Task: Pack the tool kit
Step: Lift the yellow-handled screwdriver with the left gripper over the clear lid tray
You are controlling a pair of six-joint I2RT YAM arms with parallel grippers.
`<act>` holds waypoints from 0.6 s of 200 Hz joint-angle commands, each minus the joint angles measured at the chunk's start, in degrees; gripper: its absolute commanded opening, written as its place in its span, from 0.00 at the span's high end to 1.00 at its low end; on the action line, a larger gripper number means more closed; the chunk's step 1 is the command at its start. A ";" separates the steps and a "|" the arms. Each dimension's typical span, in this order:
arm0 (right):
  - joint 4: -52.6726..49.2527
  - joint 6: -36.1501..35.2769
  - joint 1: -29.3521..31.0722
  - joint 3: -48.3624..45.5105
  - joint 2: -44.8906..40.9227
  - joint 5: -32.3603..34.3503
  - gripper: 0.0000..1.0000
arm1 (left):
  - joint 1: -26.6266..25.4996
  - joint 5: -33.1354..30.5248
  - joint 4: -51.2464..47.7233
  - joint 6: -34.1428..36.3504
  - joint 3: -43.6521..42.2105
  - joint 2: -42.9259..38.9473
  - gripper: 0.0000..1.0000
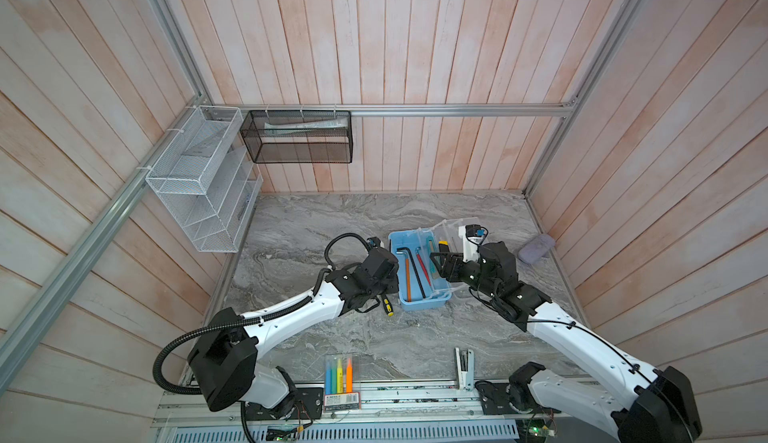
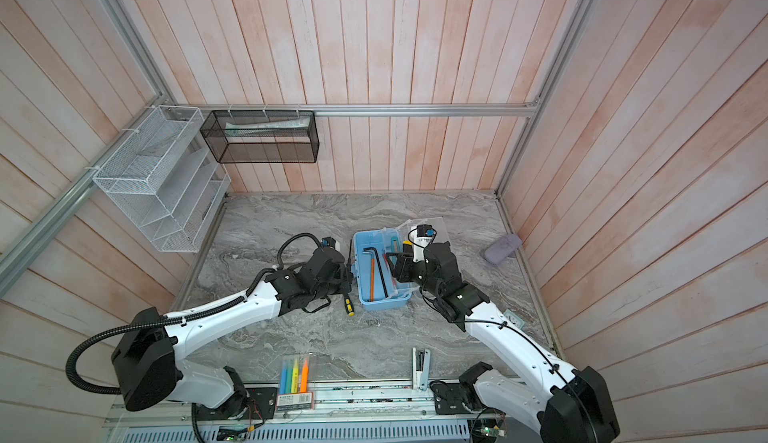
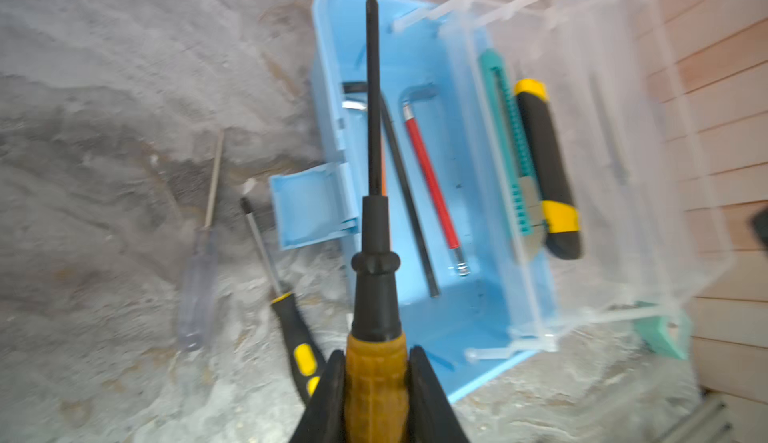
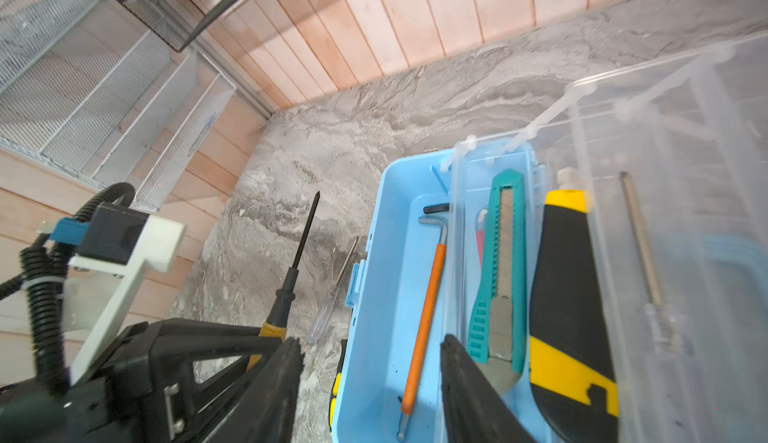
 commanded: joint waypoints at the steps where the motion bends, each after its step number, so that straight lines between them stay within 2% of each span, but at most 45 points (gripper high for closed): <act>1: -1.46 0.96 -1.74 0.36 -2.27 2.01 0.47 | -1.54 2.74 9.72 -0.88 5.41 2.75 1.00; 49: -6.05 1.33 -6.17 1.18 -7.78 7.77 0.47 | -3.43 6.10 19.79 -4.55 13.23 13.18 1.00; 80: -8.42 0.66 -11.10 1.65 -11.40 6.07 0.47 | -4.04 9.35 21.95 -6.73 19.72 20.60 1.00; 120: -9.83 -0.30 -13.04 1.23 -13.37 4.74 0.47 | -4.66 10.32 23.16 -9.55 25.98 27.25 1.00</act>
